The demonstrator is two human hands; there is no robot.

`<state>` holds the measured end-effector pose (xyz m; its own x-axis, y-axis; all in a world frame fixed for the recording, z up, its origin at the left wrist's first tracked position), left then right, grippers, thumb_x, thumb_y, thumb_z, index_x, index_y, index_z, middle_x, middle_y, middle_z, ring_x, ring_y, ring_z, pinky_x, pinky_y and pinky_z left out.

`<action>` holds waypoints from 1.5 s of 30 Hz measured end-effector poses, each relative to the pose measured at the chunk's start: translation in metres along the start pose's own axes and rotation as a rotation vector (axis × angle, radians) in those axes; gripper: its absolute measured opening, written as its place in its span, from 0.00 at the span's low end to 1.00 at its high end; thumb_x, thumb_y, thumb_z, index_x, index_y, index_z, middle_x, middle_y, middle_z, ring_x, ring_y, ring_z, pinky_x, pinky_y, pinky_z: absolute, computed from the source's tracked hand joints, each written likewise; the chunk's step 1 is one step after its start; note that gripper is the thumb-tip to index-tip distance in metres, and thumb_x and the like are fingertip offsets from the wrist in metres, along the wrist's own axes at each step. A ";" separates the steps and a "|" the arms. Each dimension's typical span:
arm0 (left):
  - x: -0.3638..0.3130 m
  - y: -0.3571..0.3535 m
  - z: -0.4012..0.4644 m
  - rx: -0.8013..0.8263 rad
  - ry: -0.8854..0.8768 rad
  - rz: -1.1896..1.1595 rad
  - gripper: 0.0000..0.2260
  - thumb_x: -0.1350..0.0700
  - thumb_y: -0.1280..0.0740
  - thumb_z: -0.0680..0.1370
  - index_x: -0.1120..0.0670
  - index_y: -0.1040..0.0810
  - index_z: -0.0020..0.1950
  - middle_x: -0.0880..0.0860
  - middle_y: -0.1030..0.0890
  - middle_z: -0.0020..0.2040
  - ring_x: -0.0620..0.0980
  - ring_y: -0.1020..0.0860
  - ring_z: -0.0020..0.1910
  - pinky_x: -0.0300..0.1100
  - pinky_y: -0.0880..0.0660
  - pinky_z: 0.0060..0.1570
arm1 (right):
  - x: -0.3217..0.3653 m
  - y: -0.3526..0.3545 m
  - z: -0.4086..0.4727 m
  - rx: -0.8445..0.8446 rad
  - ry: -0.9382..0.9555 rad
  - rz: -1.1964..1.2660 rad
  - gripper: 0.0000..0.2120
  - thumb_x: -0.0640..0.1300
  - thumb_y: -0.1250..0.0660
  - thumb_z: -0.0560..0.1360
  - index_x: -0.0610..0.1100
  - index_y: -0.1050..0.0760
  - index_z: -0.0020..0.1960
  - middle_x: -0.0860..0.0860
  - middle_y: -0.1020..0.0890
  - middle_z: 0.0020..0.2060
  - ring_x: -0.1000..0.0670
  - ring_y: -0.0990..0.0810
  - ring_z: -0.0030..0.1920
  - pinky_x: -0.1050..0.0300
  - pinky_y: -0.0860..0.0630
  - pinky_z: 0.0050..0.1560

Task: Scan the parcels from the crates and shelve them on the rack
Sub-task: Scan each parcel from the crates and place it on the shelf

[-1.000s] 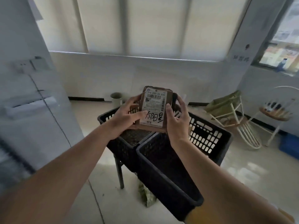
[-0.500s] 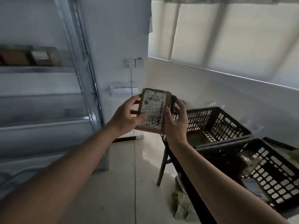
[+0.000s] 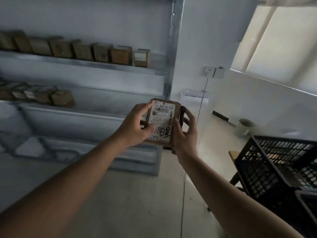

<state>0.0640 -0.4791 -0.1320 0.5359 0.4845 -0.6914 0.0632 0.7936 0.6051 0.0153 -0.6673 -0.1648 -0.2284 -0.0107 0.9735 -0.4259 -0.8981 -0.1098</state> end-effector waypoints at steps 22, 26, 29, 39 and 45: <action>0.303 0.229 0.067 -0.194 0.210 0.045 0.37 0.62 0.28 0.80 0.50 0.41 0.85 0.42 0.39 0.79 0.38 0.33 0.73 0.28 0.24 0.58 | -0.124 -0.397 0.118 0.312 -0.111 0.033 0.22 0.50 0.32 0.84 0.63 0.31 0.76 0.52 0.26 0.71 0.46 0.14 0.56 0.47 0.12 0.41; 0.359 0.249 0.103 -0.191 0.258 0.061 0.37 0.62 0.28 0.81 0.50 0.42 0.85 0.47 0.40 0.81 0.47 0.32 0.76 0.32 0.22 0.59 | -0.156 -0.456 0.163 0.354 -0.132 0.028 0.22 0.51 0.31 0.84 0.65 0.30 0.74 0.52 0.25 0.70 0.46 0.13 0.53 0.46 0.12 0.41; 0.400 0.265 0.123 -0.175 0.326 0.052 0.37 0.62 0.29 0.81 0.49 0.44 0.86 0.45 0.43 0.83 0.39 0.37 0.77 0.24 0.28 0.59 | -0.177 -0.497 0.190 0.367 -0.148 -0.020 0.22 0.52 0.31 0.84 0.67 0.31 0.74 0.53 0.25 0.70 0.47 0.13 0.54 0.49 0.12 0.40; 0.538 0.317 0.173 -0.090 0.401 0.014 0.37 0.60 0.30 0.82 0.50 0.45 0.86 0.47 0.45 0.83 0.49 0.39 0.81 0.48 0.22 0.67 | -0.245 -0.617 0.241 0.334 -0.211 -0.126 0.22 0.50 0.32 0.84 0.66 0.32 0.74 0.52 0.24 0.70 0.43 0.16 0.62 0.39 0.13 0.50; 0.632 0.347 0.202 0.024 0.354 -0.022 0.37 0.61 0.29 0.81 0.52 0.45 0.86 0.47 0.46 0.84 0.38 0.47 0.79 0.27 0.32 0.68 | -0.286 -0.687 0.256 0.215 -0.236 -0.210 0.22 0.51 0.33 0.84 0.66 0.32 0.74 0.51 0.24 0.70 0.42 0.18 0.64 0.37 0.14 0.52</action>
<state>0.5949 0.0282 -0.2789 0.2092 0.5680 -0.7960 0.0936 0.7986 0.5945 0.5969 -0.1598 -0.3160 0.0628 0.1048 0.9925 -0.2427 -0.9630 0.1170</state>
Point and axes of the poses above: each hand's wrist, its own z-axis towards the middle knuckle, its own y-axis out of the back of the hand, x = y × z, the point moved 7 cm from there along z, towards the middle knuckle
